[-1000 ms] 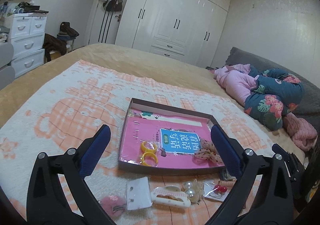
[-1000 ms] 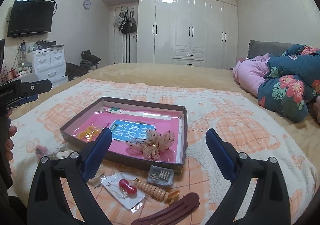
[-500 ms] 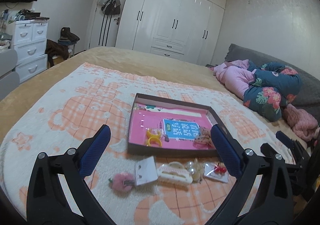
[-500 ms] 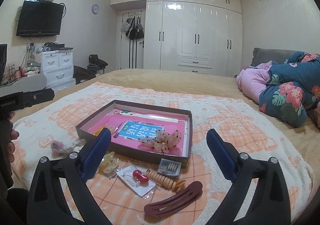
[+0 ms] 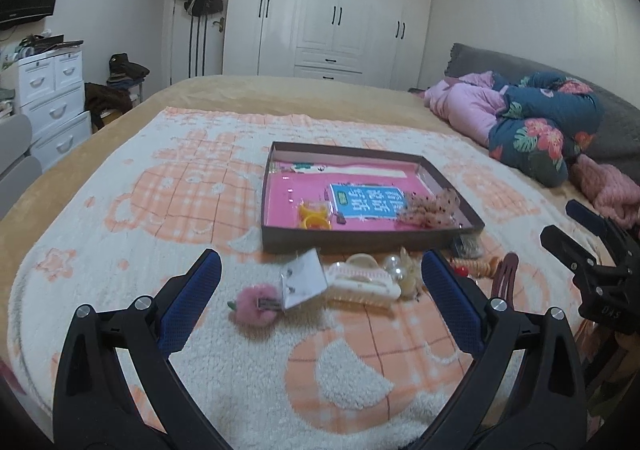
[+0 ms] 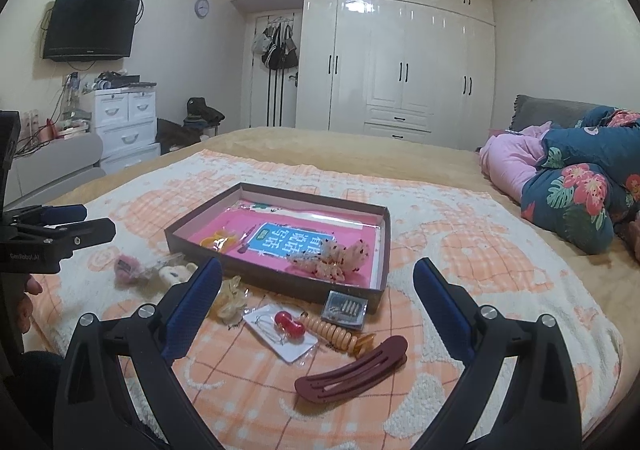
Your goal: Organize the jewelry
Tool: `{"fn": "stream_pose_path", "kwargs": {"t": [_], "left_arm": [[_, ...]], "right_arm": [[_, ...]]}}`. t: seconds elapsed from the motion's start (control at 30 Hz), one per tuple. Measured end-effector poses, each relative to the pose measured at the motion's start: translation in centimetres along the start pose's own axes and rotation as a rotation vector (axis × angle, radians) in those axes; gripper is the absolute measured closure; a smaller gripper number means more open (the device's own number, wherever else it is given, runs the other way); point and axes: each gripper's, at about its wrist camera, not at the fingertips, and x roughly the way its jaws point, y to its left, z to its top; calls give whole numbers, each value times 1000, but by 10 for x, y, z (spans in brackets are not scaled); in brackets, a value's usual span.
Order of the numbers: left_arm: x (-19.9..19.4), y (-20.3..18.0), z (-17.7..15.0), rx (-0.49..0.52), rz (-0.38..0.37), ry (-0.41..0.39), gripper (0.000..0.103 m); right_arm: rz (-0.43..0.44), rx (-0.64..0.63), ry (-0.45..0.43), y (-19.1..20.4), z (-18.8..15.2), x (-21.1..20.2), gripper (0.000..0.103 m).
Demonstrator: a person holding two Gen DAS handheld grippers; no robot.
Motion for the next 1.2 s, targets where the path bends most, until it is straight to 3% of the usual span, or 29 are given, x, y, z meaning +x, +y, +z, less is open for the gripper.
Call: {"fn": "stream_pose_path", "kwargs": {"t": [0.4,0.53,1.1,1.2], "left_arm": [[7,-5,-20,33,-28,87,11],[17,-2,-25,29,4,130,12],[68,8,-18,87,33,266,70],[74,8,-17,106,37,268,75]], "right_arm": [[47,-44,60,12,-18,-3,9],[60,-67,88,21,-25,1,9],[25,-218,241,47,-54,57,9],[10,-255,244,51,-58,66,10]]}}
